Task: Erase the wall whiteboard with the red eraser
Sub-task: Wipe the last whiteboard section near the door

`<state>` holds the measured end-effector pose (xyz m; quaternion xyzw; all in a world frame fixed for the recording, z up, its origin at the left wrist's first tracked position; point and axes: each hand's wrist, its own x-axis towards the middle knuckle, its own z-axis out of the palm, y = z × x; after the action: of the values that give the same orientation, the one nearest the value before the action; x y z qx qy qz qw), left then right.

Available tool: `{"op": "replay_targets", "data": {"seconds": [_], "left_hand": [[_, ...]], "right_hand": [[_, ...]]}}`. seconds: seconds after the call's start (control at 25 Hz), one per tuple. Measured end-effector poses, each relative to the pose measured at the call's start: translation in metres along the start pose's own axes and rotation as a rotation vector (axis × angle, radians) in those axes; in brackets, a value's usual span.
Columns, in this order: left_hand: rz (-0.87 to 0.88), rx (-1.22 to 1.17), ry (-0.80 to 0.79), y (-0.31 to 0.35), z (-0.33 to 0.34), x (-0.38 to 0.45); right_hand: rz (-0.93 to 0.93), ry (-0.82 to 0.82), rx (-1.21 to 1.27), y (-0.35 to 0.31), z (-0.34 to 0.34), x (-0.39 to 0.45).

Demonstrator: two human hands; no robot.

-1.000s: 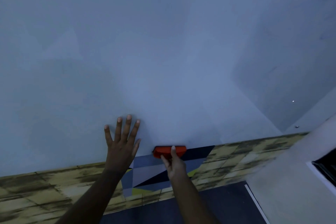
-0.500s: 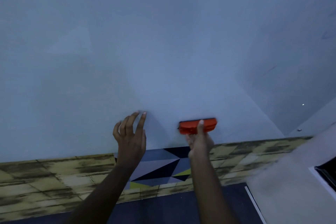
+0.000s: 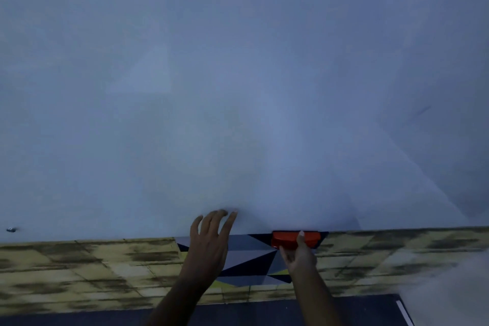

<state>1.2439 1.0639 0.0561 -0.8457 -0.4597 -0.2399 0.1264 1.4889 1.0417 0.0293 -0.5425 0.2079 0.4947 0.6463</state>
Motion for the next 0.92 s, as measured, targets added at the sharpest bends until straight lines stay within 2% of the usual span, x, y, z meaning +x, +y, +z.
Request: {"op": "replay_targets", "data": {"seconds": [0.08, 0.2, 0.36, 0.52, 0.68, 0.84, 0.92], "left_hand": [[0.045, 0.002, -0.071, 0.005, 0.004, -0.007], [0.027, -0.023, -0.138, 0.017, 0.008, -0.011], [-0.05, -0.069, -0.186, 0.049, 0.014, -0.004], [-0.131, -0.112, -0.224, 0.071, 0.021, 0.001], [-0.216, -0.114, -0.201, 0.08, 0.021, -0.003], [-0.325, -0.11, -0.023, 0.069, 0.012, 0.002], [-0.348, -0.087, 0.057, 0.055, 0.003, 0.002]], "right_hand": [[-0.186, 0.101, -0.011, -0.019, 0.004, -0.007], [-0.632, 0.19, -0.013, -0.057, 0.021, -0.039], [-1.099, 0.102, -0.012, -0.098, 0.042, -0.085], [-1.598, -0.015, -0.218, -0.117, 0.054, -0.112], [-1.811, -0.085, -0.499, -0.108, 0.063, -0.129], [-2.074, -0.19, -0.974, -0.041, 0.067, -0.115], [-2.122, -0.263, -1.211, -0.005, 0.054, -0.089]]}}
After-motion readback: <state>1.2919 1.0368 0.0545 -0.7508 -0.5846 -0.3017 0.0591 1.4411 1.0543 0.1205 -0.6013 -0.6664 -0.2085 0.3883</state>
